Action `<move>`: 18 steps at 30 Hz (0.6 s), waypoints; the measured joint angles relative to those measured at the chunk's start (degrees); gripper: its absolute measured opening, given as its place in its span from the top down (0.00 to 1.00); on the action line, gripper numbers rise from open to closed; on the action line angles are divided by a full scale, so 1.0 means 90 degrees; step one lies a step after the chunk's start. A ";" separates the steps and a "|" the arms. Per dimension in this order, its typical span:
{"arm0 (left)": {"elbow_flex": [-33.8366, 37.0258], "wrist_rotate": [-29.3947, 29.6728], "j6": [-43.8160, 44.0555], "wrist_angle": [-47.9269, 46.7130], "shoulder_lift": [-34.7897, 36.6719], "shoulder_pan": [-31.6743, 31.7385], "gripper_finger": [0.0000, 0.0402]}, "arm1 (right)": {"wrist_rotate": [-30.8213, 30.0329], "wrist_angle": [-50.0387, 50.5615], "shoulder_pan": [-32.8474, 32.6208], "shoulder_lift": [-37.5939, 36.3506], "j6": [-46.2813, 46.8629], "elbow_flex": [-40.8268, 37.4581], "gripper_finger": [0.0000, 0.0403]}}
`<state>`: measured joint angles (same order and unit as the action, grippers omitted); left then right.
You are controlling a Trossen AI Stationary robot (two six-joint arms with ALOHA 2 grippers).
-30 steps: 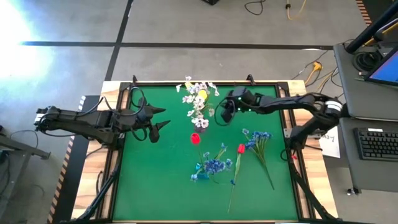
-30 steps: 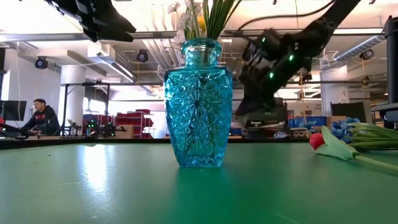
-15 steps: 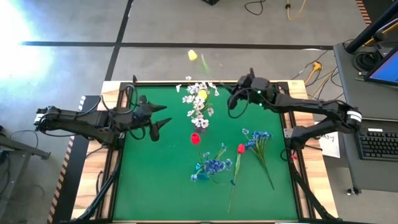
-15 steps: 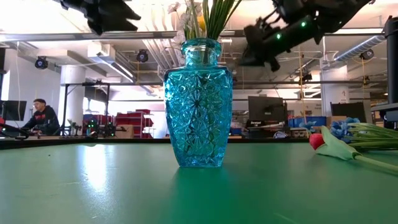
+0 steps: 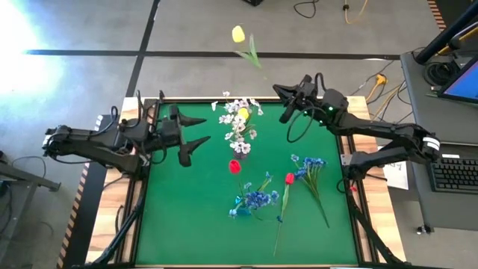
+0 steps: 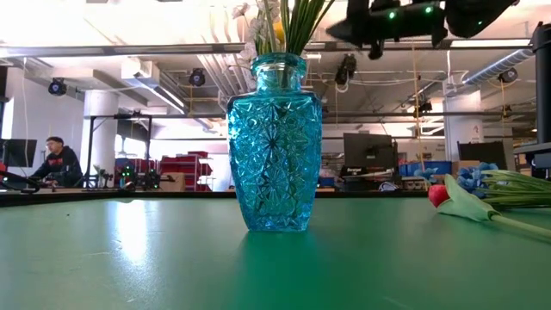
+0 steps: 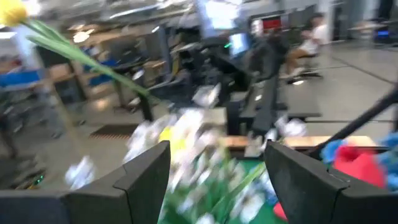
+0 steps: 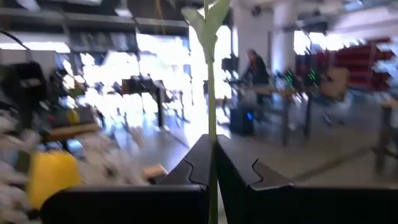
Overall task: Sort flowers into vase by color
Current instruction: Put the yellow flower into the violet vase
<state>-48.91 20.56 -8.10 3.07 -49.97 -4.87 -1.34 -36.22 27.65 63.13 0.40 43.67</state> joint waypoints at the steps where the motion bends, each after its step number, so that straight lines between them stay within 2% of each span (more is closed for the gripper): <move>1: -0.0147 -0.0154 -0.0124 0.0000 -0.0107 0.0016 0.38 | 0.0107 -0.0104 -0.0002 -0.0032 -0.0002 0.0000 0.97; 9: -0.1518 -0.0266 -0.0891 -0.0001 -0.1185 0.0319 0.38 | 0.1076 -0.0515 -0.0037 -0.0325 0.0165 0.0222 0.97; 14: -0.2306 -0.0787 -0.1095 -0.0014 -0.1876 0.0721 0.38 | 0.1631 -0.0487 -0.0341 -0.0340 0.0100 0.0500 0.97; 18: -0.2818 -0.1285 -0.1078 -0.0012 -0.2377 0.1167 0.38 | 0.1707 -0.0486 -0.0695 -0.0340 -0.0118 0.0699 0.97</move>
<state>-74.28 8.99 -17.81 2.97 -71.36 5.63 14.02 -40.60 21.40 60.07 -0.66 49.96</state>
